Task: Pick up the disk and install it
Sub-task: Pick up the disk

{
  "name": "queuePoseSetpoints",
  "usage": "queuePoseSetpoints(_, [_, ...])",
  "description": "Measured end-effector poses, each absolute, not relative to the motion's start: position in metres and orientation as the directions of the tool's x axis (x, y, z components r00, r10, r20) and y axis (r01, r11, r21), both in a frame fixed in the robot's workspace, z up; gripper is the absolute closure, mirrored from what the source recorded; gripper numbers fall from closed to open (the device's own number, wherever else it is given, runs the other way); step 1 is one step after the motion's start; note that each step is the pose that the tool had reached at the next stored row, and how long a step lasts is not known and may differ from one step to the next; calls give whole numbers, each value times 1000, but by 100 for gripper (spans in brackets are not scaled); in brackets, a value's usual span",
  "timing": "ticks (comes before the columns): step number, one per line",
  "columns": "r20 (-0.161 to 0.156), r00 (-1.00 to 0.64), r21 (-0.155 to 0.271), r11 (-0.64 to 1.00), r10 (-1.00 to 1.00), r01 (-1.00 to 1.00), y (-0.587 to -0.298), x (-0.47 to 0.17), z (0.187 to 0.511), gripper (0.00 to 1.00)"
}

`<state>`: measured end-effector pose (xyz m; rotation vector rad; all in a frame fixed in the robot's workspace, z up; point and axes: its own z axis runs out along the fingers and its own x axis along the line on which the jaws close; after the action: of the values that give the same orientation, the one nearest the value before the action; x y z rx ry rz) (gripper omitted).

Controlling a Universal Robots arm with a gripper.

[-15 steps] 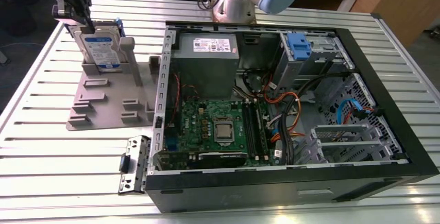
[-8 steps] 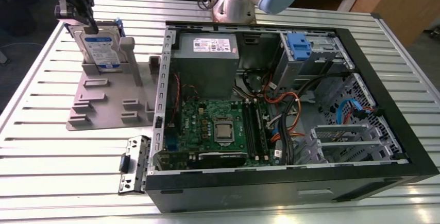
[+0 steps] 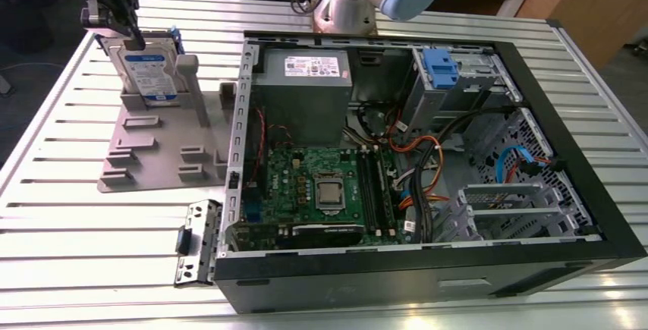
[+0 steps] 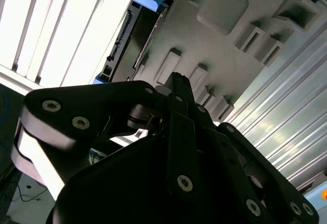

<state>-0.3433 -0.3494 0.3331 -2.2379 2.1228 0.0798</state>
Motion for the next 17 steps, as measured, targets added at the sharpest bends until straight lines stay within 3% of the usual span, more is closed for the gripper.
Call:
queuePoseSetpoints(1, [-76,53,-5,-53,-996,-999,-349,-343,333,89])
queuePoseSetpoints(3, [-76,53,-5,-53,-996,-999,-349,-343,333,77])
queuePoseSetpoints(4, [-76,53,-5,-52,-996,-999,-349,-343,333,77])
queuePoseSetpoints(6, [-76,53,-5,-52,-996,-999,-349,-343,333,65])
queuePoseSetpoints(9, [-76,53,-5,-52,-996,-999,-349,-343,333,59])
queuePoseSetpoints(10, [-76,53,-6,-53,-996,-999,-349,-343,333,53])
queuePoseSetpoints(17, [-76,45,-6,-45,-996,-999,-342,-348,333,53])
